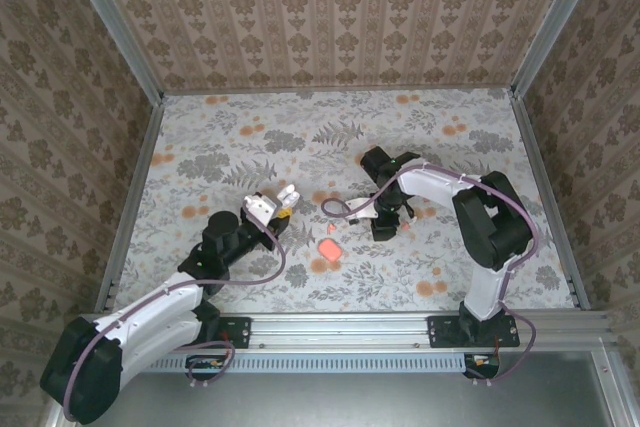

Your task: Insert the wireless bluetooth earbuds into the charging case

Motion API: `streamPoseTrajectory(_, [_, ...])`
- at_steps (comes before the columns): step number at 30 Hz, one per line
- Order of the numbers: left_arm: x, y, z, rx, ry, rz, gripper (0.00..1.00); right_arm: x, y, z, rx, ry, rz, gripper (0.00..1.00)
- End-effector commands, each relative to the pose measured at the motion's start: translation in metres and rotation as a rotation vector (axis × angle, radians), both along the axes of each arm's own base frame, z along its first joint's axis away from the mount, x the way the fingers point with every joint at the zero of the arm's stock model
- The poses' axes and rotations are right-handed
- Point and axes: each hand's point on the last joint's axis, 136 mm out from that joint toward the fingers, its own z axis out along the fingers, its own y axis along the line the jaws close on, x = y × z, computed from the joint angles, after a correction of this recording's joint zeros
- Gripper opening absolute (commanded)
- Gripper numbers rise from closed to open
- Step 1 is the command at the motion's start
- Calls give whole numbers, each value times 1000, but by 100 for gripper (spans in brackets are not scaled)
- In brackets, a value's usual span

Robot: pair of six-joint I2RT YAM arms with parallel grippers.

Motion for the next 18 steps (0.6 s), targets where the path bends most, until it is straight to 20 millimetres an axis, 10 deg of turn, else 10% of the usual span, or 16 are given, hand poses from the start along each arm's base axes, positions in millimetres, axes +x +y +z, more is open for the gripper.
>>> streamPoseTrajectory(1, [-2, 0, -1, -17, 15, -12, 10, 1, 7, -4, 11, 1, 21, 53])
streamPoseTrajectory(18, [-2, 0, -2, -17, 21, -9, 10, 1, 3, -13, -27, 10, -13, 28])
